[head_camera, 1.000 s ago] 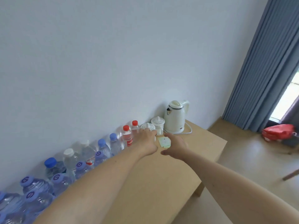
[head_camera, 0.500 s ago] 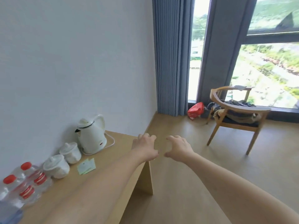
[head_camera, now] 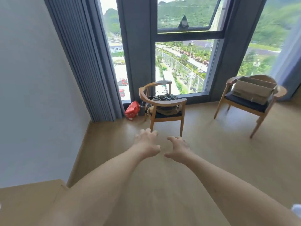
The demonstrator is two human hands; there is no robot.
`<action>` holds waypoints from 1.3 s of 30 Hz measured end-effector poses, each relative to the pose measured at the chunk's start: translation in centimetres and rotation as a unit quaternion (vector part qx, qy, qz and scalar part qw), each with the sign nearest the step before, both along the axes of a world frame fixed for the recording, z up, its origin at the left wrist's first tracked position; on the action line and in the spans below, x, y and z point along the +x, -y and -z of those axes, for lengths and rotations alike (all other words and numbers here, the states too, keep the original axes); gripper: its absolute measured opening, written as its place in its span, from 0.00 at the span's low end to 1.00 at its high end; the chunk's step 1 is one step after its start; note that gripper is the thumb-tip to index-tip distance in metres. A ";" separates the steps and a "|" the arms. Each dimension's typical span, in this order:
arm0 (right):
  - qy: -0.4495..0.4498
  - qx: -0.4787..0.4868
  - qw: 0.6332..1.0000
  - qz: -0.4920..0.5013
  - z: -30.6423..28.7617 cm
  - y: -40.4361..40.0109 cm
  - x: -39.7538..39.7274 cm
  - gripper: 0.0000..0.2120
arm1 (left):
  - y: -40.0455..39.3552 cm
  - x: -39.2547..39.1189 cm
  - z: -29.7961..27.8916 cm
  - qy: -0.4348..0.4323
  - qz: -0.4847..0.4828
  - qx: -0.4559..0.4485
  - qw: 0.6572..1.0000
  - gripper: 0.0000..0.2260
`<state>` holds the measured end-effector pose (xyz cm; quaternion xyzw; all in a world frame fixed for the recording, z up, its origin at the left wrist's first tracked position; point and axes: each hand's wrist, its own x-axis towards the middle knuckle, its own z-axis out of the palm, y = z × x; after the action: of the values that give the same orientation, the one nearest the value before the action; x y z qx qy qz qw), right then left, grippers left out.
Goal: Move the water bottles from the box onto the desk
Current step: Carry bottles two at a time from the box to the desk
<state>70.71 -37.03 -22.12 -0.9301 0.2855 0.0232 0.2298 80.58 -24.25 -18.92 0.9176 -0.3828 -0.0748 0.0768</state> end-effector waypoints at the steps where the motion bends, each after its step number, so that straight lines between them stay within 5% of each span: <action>1: -0.001 0.000 1.000 0.019 0.1 1.6 0.2 0.38 | 2.0 0.5 0.3 -0.007 0.014 0.001 1.000 0.27; 24: -0.044 0.014 0.939 0.341 -0.1 39.8 13.3 0.37 | 49.9 20.2 2.8 -0.007 0.315 0.005 0.949 0.27; 39: 0.030 0.053 0.919 0.389 0.2 71.1 16.7 0.34 | 83.2 23.8 3.0 0.040 0.371 0.011 0.928 0.21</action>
<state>87.45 -108.15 -22.34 -0.7324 0.6162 -0.0812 0.2778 104.42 -107.48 -21.87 0.7134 -0.6975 -0.0652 0.0182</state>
